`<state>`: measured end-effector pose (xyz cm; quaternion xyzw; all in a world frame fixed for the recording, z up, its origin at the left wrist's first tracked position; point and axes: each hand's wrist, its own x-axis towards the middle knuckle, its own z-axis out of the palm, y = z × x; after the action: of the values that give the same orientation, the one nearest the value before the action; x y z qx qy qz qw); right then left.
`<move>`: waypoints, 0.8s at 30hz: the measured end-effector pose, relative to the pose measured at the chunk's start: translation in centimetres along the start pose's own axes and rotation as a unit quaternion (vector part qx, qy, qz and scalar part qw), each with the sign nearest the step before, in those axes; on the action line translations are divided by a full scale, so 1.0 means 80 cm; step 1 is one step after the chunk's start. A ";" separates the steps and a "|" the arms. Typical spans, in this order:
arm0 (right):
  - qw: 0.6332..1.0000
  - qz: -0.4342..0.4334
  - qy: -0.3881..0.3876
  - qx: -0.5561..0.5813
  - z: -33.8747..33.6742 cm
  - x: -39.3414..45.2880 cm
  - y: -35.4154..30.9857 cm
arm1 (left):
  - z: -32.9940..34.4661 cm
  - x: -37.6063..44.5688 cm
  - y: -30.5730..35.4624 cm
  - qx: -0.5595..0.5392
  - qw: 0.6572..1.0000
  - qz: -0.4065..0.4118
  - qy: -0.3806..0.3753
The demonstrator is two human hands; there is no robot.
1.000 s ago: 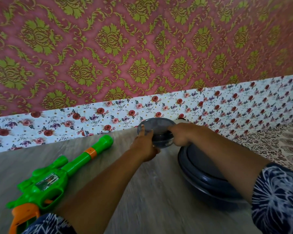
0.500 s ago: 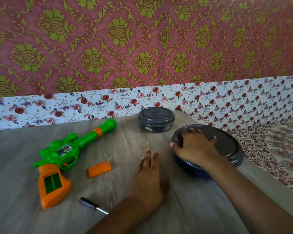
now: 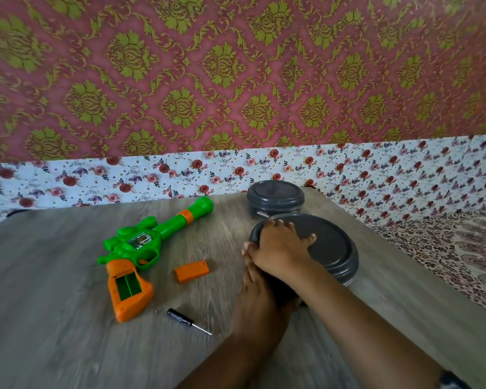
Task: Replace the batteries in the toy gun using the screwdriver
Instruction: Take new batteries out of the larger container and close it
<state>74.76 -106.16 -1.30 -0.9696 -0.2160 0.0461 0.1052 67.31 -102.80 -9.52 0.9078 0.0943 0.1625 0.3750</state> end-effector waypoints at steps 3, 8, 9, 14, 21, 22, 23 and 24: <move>0.995 -0.079 -0.006 -0.053 -0.006 -0.013 0.025 | 0.003 0.000 -0.003 0.012 1.000 -0.005 -0.005; 0.985 -0.104 0.024 -0.134 0.004 -0.047 0.071 | 0.001 0.002 -0.002 -0.003 1.000 -0.020 -0.007; 0.984 -0.099 0.044 -0.143 0.008 -0.053 0.074 | 0.002 0.002 -0.002 -0.011 1.000 -0.025 -0.003; 0.977 -0.125 0.077 -0.155 0.013 -0.066 0.088 | 0.003 0.002 -0.003 -0.025 0.999 -0.019 0.006; 0.965 -0.146 0.164 -0.146 0.026 -0.061 0.100 | 0.003 0.002 -0.002 -0.027 0.999 -0.007 0.017; 0.961 -0.154 0.184 -0.140 0.029 -0.060 0.100 | 0.001 0.002 -0.001 -0.028 0.999 -0.013 0.024; 0.958 -0.160 0.195 -0.137 0.029 -0.060 0.099 | -0.001 0.002 0.000 -0.026 0.999 -0.021 0.029; 0.954 -0.167 0.204 -0.141 0.032 -0.057 0.100 | -0.003 0.001 0.000 -0.022 0.999 -0.028 0.034</move>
<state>73.59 -114.68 -5.40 -0.9136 -0.3528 -0.2015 0.0158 67.34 -102.64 -9.33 0.8903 0.1289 0.1843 0.3959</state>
